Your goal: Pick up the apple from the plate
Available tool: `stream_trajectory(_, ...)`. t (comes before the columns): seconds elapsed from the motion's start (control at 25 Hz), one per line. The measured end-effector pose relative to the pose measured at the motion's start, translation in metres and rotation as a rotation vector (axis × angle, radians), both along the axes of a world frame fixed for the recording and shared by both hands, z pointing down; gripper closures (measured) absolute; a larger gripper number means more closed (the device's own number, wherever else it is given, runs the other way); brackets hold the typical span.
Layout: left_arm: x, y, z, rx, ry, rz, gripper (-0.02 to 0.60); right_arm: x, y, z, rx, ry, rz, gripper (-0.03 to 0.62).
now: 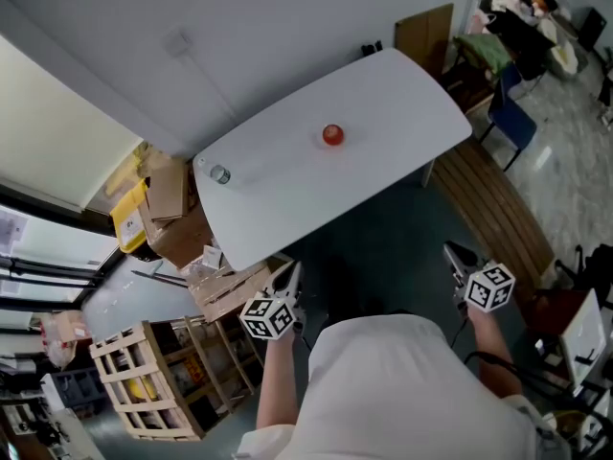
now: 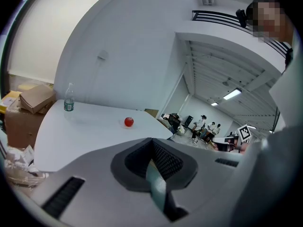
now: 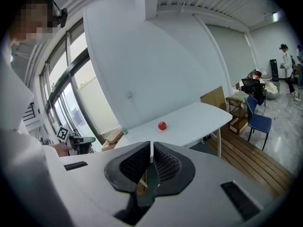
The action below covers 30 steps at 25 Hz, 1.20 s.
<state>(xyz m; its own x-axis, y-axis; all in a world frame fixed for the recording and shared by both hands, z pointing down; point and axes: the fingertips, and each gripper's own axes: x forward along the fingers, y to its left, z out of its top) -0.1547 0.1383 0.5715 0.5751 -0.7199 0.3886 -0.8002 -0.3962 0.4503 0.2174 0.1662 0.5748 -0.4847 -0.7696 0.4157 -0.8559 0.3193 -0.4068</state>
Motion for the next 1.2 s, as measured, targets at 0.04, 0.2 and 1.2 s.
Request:
stream_trajectory(0.04, 0.0, -0.007, -0.001, 0.004, 0.002, 0.006, 0.58, -0.001, -0.004, 0.0, -0.002, 0.002, 0.004, 0.551)
stream_trajectory(0.2, -0.003, -0.034, -0.004, 0.014, 0.014, 0.03, 0.58, -0.009, -0.025, 0.0, 0.001, 0.007, 0.019, 0.551)
stream_trajectory(1.2, -0.022, -0.203, 0.011, -0.022, -0.031, 0.279, 0.58, -0.07, -0.153, -0.004, -0.038, 0.041, 0.162, 0.551)
